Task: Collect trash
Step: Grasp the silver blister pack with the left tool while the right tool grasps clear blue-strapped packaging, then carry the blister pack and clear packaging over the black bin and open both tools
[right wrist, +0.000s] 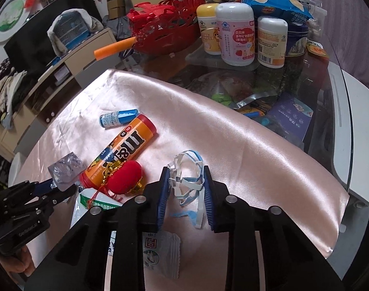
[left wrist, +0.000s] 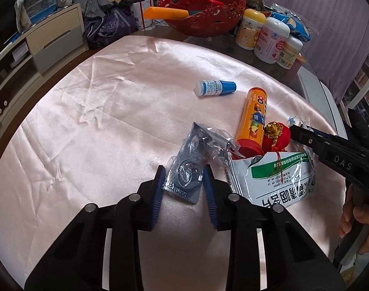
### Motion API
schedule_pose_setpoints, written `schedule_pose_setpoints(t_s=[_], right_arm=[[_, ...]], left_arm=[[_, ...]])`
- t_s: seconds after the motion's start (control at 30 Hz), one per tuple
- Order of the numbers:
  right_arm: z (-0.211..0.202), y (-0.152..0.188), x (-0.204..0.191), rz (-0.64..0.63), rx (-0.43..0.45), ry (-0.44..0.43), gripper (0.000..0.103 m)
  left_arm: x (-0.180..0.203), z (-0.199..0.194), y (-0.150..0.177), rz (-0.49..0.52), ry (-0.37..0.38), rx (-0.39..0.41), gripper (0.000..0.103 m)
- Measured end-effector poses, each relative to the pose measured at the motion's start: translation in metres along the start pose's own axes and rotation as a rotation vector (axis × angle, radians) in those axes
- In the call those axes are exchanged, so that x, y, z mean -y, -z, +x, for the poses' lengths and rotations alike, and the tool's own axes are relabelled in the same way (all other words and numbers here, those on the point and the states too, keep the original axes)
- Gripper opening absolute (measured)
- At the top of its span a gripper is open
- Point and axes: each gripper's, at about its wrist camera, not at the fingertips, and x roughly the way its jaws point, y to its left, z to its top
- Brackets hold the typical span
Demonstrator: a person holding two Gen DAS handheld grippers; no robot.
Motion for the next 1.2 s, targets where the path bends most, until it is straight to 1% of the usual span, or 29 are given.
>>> schedule_pose_setpoints(t_s=[0.17,0.27,0.4,0.57,0.7,0.87,1.0,1.2], right_arm=[[-0.005,0.001,0.007,0.003,0.003,0.009,0.021],[-0.014,0.002,0.011,0.009,0.013,0.017,0.021],[-0.032,0.005,0.015,0.010,0.033,0.031,0.021],[-0.057,0.014,0.015,0.009,0.052,0.041,0.021],[-0.085,0.024,0.014,-0.011,0.069,0.079,0.021],[-0.121,0.048,0.018,-0.033,0.080,0.130,0.021],[-0.150,0.070,0.033,-0.017,0.088,0.151,0.021],[-0.187,0.107,0.066,0.017,0.085,0.185,0.021]], left_arm=[[0.001,-0.003,0.003,-0.002,0.000,0.005,0.028],[0.001,-0.010,0.005,-0.009,0.001,0.014,0.028],[0.004,-0.032,0.007,-0.006,-0.014,0.051,0.028],[0.015,-0.067,0.013,0.002,-0.006,0.096,0.028],[0.033,-0.093,0.024,0.017,0.016,0.119,0.028],[0.066,-0.110,0.047,0.049,0.060,0.108,0.028],[0.096,-0.123,0.066,0.075,0.104,0.105,0.028],[0.141,-0.137,0.090,0.117,0.160,0.101,0.028]])
